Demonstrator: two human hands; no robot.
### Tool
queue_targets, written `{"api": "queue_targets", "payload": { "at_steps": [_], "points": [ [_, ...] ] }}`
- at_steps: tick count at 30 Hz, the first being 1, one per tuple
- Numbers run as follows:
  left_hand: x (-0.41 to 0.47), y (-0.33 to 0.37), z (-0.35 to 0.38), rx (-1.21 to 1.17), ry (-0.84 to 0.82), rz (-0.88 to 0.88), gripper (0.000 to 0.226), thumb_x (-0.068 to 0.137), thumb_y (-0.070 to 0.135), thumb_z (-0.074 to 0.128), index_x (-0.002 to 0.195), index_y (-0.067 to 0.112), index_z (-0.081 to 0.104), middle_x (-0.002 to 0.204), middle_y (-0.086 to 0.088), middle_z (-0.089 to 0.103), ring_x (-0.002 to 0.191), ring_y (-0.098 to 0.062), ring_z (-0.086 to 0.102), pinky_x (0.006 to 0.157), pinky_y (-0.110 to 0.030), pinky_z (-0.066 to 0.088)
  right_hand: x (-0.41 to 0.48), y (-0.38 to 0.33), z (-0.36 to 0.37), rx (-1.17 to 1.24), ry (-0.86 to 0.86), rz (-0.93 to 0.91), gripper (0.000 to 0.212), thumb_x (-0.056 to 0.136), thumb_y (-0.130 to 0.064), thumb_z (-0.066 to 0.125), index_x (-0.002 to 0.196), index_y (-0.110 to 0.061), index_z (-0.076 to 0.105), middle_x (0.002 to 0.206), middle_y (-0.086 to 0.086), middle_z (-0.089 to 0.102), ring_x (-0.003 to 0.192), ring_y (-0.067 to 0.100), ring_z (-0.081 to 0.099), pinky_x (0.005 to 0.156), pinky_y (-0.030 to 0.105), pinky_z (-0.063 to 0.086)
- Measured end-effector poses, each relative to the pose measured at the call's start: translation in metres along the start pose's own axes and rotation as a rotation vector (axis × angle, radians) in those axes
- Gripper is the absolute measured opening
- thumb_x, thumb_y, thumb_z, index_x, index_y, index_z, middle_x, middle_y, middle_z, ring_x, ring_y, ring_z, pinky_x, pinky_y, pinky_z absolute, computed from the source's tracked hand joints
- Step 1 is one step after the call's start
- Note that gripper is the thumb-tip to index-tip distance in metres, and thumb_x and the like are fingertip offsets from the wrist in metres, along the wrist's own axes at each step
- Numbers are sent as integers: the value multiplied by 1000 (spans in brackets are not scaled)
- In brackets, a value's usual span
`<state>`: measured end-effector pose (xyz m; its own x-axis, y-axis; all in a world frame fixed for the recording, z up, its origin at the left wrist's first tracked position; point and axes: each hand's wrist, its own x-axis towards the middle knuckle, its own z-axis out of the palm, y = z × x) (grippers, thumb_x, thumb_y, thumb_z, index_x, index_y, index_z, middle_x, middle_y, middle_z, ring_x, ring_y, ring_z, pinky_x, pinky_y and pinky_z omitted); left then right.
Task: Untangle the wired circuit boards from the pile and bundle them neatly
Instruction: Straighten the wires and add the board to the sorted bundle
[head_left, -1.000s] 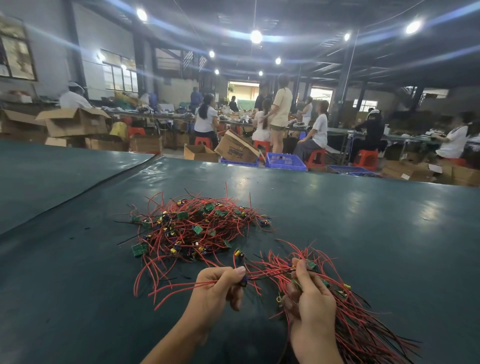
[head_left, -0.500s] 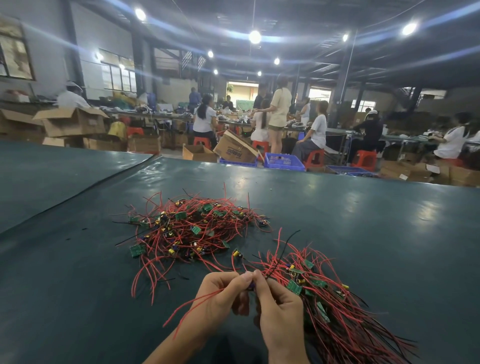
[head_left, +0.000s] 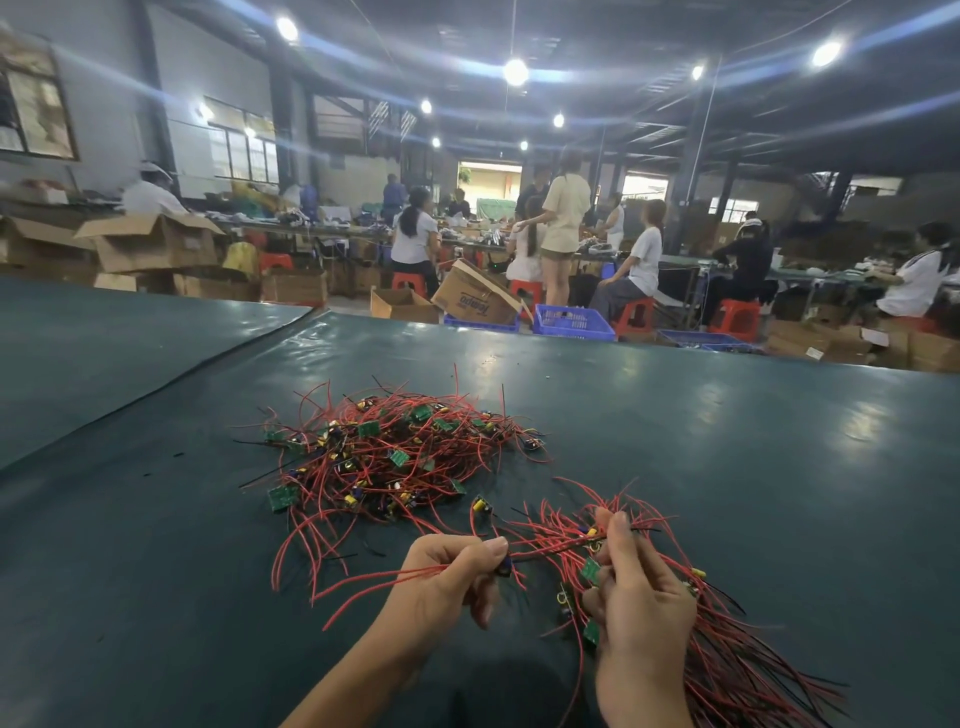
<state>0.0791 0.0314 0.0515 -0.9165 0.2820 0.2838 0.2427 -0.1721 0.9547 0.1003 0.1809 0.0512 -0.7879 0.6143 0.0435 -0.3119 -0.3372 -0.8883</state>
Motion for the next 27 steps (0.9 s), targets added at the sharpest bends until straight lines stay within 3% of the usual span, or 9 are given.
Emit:
{"api": "queue_targets", "payload": {
  "at_steps": [5, 8, 10, 12, 14, 18, 21, 23, 27],
  "points": [
    [1, 2, -2, -76, 26, -65, 40, 77, 35, 58, 43, 14, 55, 42, -9, 47, 39, -14, 42, 49, -22, 36, -14, 8, 5, -140, -244, -39, 38, 79, -49, 61, 83, -14, 74, 50, -4, 39, 41, 7, 31, 39, 21, 28],
    [-1, 4, -2, -114, -26, -105, 39, 79, 33, 55, 47, 11, 55, 48, -14, 37, 39, -15, 41, 46, -21, 36, -30, 16, 15, -211, -492, -42, 48, 83, -49, 54, 78, -3, 69, 56, 19, 53, 52, 20, 50, 50, 30, 42],
    [-4, 6, -3, -92, -119, -130, 44, 86, 34, 58, 53, 5, 56, 50, -13, 36, 41, -14, 40, 45, -20, 35, -39, 19, 19, -210, -591, -36, 58, 86, -49, 49, 75, 7, 61, 56, 19, 59, 52, 18, 56, 51, 22, 44],
    [-4, 6, -3, -82, -164, -172, 52, 91, 37, 57, 61, -7, 58, 52, -7, 40, 42, -14, 40, 45, -20, 36, -44, 18, 19, -272, -617, -58, 59, 90, -49, 41, 64, -2, 65, 53, 12, 61, 51, 14, 58, 52, 17, 43],
    [-3, 7, -2, -74, -137, -204, 52, 86, 40, 55, 63, -7, 56, 52, -8, 43, 44, -16, 43, 46, -21, 37, -42, 18, 17, -304, -578, -56, 62, 96, -42, 38, 51, -10, 66, 48, 7, 61, 49, 9, 58, 53, 16, 42],
    [-2, 5, -1, -35, -105, -226, 50, 80, 50, 58, 62, 4, 58, 58, -13, 52, 49, -17, 48, 50, -22, 41, -39, 19, 15, -353, -475, -94, 60, 102, -25, 42, 50, -7, 66, 40, 5, 53, 42, 6, 50, 50, 18, 40],
    [-2, 3, -4, -59, -121, -224, 45, 81, 50, 62, 64, 8, 62, 54, -6, 53, 49, -15, 48, 51, -22, 41, -37, 14, 14, -364, -347, -153, 65, 99, -43, 41, 49, -10, 65, 37, -2, 45, 35, 4, 39, 41, 14, 29],
    [0, 3, -7, -14, -80, -194, 35, 84, 46, 67, 70, 13, 67, 57, -5, 57, 51, -14, 51, 52, -22, 41, -32, 14, 12, -318, -223, -80, 62, 93, -52, 40, 52, -13, 67, 42, -2, 48, 38, 6, 39, 39, 17, 29],
    [7, -12, -26, 553, 183, 17, 17, 86, 31, 68, 76, 18, 69, 71, 7, 67, 66, -6, 59, 64, -26, 48, -16, 17, 9, -59, -106, 156, 49, 100, -44, 35, 82, -10, 65, 47, -4, 45, 31, 8, 28, 34, 18, 24]
  ]
}}
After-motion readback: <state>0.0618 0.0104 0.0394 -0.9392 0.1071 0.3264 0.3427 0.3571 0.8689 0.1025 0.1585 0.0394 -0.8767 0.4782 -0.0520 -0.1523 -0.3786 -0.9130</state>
